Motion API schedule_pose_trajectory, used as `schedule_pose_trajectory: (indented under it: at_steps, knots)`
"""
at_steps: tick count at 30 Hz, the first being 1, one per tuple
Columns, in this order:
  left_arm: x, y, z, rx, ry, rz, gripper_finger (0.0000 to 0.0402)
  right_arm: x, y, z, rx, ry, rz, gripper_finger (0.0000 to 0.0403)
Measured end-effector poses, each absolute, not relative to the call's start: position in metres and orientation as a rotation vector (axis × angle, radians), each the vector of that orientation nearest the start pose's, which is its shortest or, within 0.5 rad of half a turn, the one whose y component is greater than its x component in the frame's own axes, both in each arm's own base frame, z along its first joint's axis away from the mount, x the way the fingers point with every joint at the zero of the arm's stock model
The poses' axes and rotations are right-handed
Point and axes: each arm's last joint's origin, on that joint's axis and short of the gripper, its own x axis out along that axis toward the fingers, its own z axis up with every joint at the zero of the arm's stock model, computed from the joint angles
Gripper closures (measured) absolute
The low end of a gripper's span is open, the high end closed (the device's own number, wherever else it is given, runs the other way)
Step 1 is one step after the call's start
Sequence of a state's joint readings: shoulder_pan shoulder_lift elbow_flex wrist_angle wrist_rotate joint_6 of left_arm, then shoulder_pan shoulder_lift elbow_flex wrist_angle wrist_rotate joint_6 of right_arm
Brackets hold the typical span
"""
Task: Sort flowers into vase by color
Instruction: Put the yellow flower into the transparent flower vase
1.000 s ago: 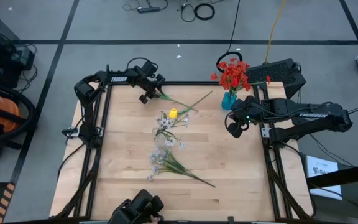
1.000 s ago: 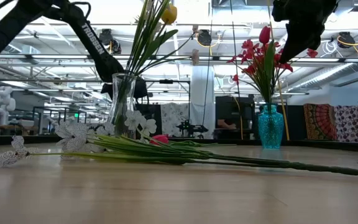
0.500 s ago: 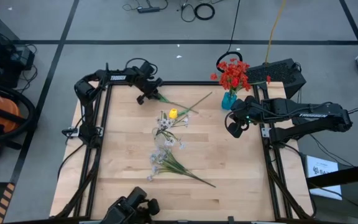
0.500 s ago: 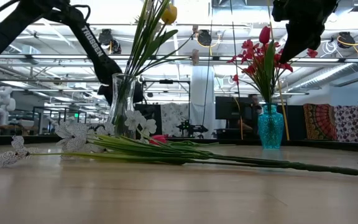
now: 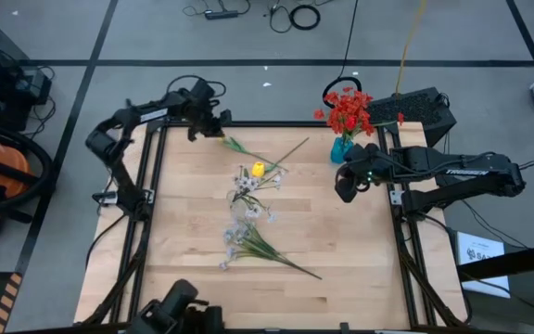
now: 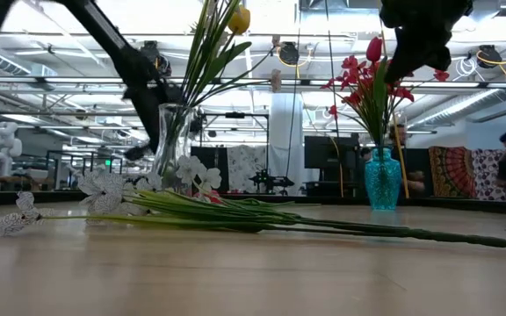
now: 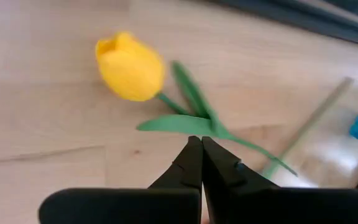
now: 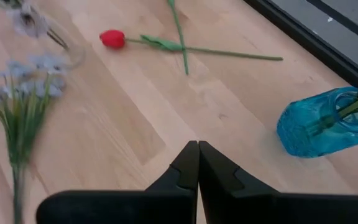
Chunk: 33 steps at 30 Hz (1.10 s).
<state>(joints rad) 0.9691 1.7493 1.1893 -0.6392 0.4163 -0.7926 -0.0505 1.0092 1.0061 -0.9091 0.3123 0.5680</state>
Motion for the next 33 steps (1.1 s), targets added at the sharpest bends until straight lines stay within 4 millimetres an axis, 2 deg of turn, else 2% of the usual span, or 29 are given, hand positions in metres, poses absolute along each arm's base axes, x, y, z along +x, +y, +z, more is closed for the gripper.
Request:
schedule_pose_trajectory:
  at_steps: [4,9,14,22,26,30,33]
  knots:
    - [0.199,0.260,0.229,-1.371,0.685,0.863,0.0399,0.184,-0.018,0.312,0.459,0.749,-0.605,0.0403]
    - [0.198,0.255,0.242,-1.329,0.639,0.921,0.0399,0.184,-0.019,0.313,0.512,0.706,-0.670,0.0403]
    - [0.204,0.252,0.235,-1.254,0.672,1.018,0.0392,0.183,-0.021,0.313,0.536,0.672,-0.724,0.0403]
    - [0.214,0.256,0.214,-1.206,0.740,1.075,0.0314,0.184,-0.021,0.314,0.564,0.652,-0.726,0.0403]
    - [0.219,0.258,0.209,-1.300,0.680,1.133,0.0291,0.184,-0.021,0.314,0.565,0.653,-0.726,0.0403]
    - [0.228,0.257,0.208,-1.333,0.609,1.147,0.0289,0.185,-0.021,0.314,0.563,0.654,-0.725,0.0403]
    - [0.232,0.260,0.203,-1.356,0.540,1.240,0.0289,0.184,-0.021,0.314,0.562,0.654,-0.725,0.0403]
